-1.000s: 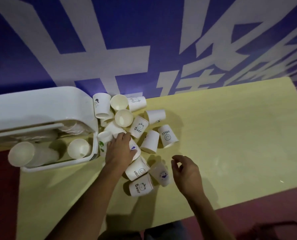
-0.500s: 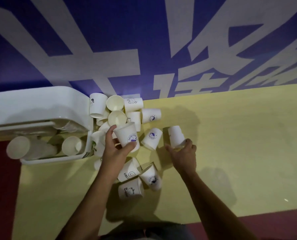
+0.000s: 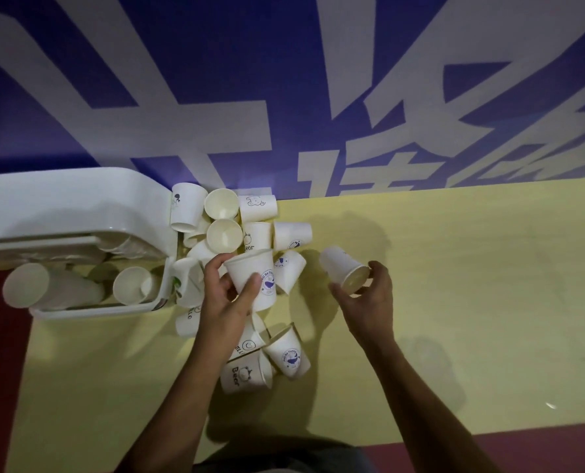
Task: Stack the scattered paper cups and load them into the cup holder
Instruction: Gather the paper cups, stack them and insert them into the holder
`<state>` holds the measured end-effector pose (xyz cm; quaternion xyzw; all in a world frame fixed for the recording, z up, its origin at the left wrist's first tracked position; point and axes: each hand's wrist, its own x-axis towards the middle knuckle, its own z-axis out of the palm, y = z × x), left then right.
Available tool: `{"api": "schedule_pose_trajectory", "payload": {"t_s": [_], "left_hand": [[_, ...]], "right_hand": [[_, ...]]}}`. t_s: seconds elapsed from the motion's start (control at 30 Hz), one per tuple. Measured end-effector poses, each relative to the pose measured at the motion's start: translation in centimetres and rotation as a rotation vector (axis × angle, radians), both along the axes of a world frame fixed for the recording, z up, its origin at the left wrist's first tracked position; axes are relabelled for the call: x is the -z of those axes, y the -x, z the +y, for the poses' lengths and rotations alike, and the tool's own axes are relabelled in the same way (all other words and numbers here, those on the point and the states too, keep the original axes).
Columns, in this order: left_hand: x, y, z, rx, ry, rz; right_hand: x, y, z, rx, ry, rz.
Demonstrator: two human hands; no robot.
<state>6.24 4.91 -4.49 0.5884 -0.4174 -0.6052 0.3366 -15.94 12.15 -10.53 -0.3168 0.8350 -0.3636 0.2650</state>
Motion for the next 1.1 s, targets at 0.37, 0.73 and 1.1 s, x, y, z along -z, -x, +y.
{"api": "schedule_pose_trajectory", "payload": {"t_s": [0.37,0.73,1.1], "left_hand": [[-0.8,-9.5,-0.4,-0.026,0.103,-0.006],[-0.7,-23.7,-0.8,-0.094,0.149,-0.081],[0.5,-30.0,-1.7,-0.072,0.164,-0.176]], "right_hand": [[-7.2,-9.6,-3.4,-0.291,0.225,0.009],[-7.9,-24.9,-8.5,-0.528,0.323,0.015],[-5.0,-30.8,-12.1,-0.672,0.192,0.107]]}}
